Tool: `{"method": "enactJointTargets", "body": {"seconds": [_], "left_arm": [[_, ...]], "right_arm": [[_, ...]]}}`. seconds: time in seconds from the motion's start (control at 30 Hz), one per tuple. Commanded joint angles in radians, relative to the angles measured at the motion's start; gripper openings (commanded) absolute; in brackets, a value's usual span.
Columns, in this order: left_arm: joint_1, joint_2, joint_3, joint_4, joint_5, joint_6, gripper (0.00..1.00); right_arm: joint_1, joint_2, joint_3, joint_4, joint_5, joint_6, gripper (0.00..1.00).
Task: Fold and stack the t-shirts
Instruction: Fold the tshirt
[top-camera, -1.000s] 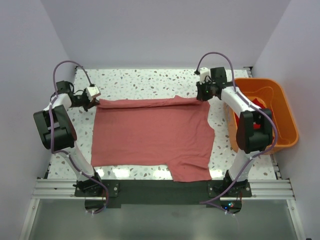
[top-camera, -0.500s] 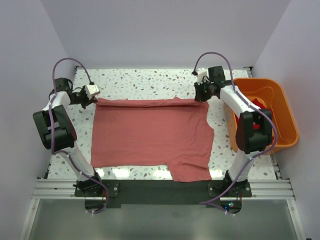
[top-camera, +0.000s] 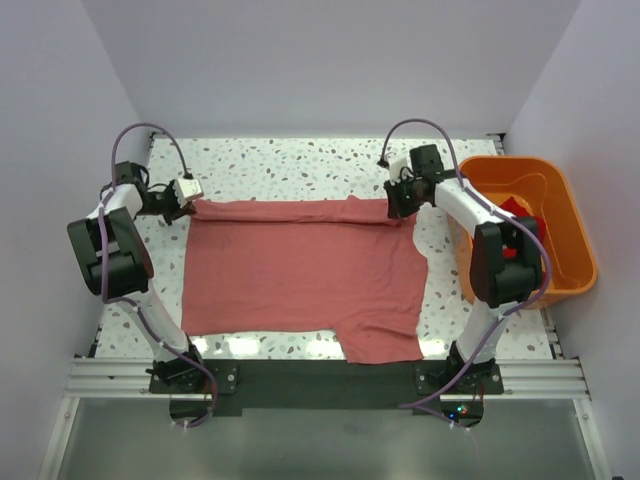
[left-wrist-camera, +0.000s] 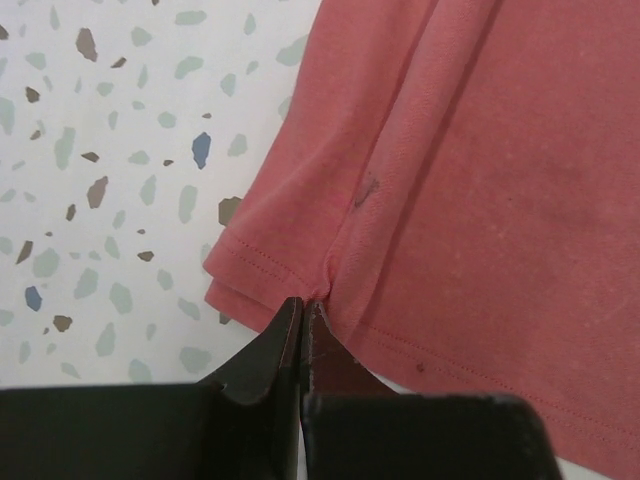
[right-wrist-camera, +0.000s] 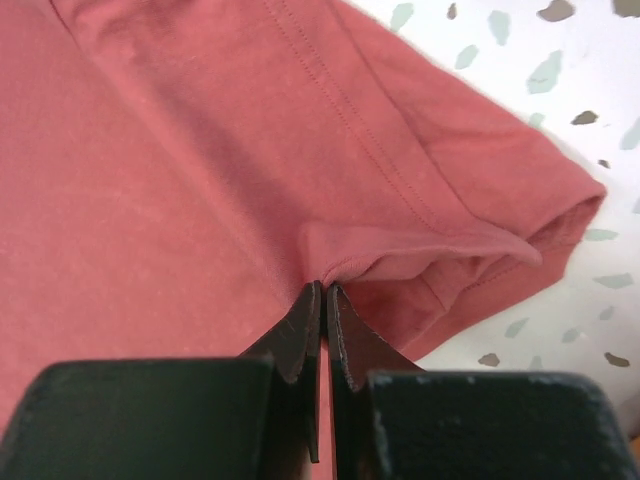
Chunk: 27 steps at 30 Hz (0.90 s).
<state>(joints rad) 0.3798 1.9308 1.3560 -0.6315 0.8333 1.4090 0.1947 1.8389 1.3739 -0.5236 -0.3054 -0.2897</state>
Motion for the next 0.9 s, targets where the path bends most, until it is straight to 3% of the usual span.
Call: {"method": "enactJointTargets", "body": {"seconds": [0.0, 0.6, 0.87], "left_arm": [[0.013, 0.025, -0.009, -0.016, -0.028, 0.041, 0.0], [0.004, 0.014, -0.078, -0.005, -0.085, 0.065, 0.0], [0.005, -0.027, 0.012, -0.073, -0.046, -0.03, 0.0]], "right_arm": [[0.017, 0.014, -0.015, 0.022, 0.011, -0.022, 0.0], [0.028, 0.043, -0.015, -0.036, 0.041, -0.086, 0.0], [0.006, 0.003, 0.062, -0.042, 0.071, -0.078, 0.0]]}}
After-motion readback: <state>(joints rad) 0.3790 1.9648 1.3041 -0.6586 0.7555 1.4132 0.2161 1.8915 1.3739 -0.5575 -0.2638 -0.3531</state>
